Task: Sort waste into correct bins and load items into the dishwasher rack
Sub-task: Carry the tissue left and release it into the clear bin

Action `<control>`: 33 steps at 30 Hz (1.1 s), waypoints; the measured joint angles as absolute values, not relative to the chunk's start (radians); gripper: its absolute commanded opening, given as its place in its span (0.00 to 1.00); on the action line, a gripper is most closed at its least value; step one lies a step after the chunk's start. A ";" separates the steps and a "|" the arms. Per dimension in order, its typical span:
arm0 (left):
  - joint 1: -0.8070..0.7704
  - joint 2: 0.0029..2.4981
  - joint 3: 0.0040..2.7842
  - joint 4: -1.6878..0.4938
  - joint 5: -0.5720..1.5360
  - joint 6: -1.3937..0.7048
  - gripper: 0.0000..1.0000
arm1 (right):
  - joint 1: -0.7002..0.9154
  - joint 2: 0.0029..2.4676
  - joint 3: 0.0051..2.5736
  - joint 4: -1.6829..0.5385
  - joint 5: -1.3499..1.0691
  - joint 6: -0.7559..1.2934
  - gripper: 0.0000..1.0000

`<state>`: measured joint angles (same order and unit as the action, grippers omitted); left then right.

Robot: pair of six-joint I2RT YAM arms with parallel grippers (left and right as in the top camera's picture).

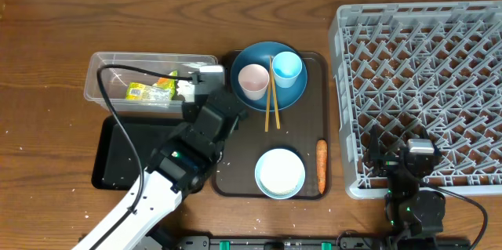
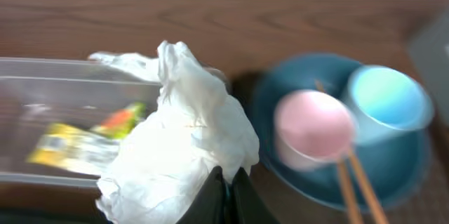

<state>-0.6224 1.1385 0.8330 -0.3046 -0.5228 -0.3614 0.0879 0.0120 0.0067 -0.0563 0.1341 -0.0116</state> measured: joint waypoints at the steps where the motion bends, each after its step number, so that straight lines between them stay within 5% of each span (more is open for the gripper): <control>1: -0.611 1.147 0.833 -0.301 -0.545 -0.361 0.06 | 0.088 0.012 0.007 -0.056 0.134 -0.012 0.99; 19: -0.273 1.418 0.833 -0.190 -0.537 -0.361 0.08 | 0.088 0.012 0.007 -0.056 0.134 -0.012 0.99; 20: -0.268 1.418 0.833 -0.189 -0.528 -0.361 0.11 | 0.088 0.012 0.007 -0.056 0.134 -0.012 0.99; 22: -0.264 1.418 0.833 -0.188 -0.518 -0.355 0.36 | 0.088 0.012 0.007 -0.056 0.134 -0.012 0.99; 24: -0.264 1.418 0.833 -0.185 -0.507 -0.357 0.45 | 0.088 0.012 0.007 -0.056 0.134 -0.012 0.99; 29: -0.263 1.418 0.833 -0.183 -0.496 -0.354 0.86 | 0.088 0.012 0.007 -0.056 0.134 -0.012 0.99; 33: -0.263 1.417 0.833 -0.201 -0.496 -0.361 0.92 | 0.088 0.012 0.007 -0.056 0.134 -0.012 0.99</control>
<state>-0.2634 1.4174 0.8330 -0.2012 -0.4957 -0.3607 0.0879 0.0120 0.0067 -0.0563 0.1341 -0.0116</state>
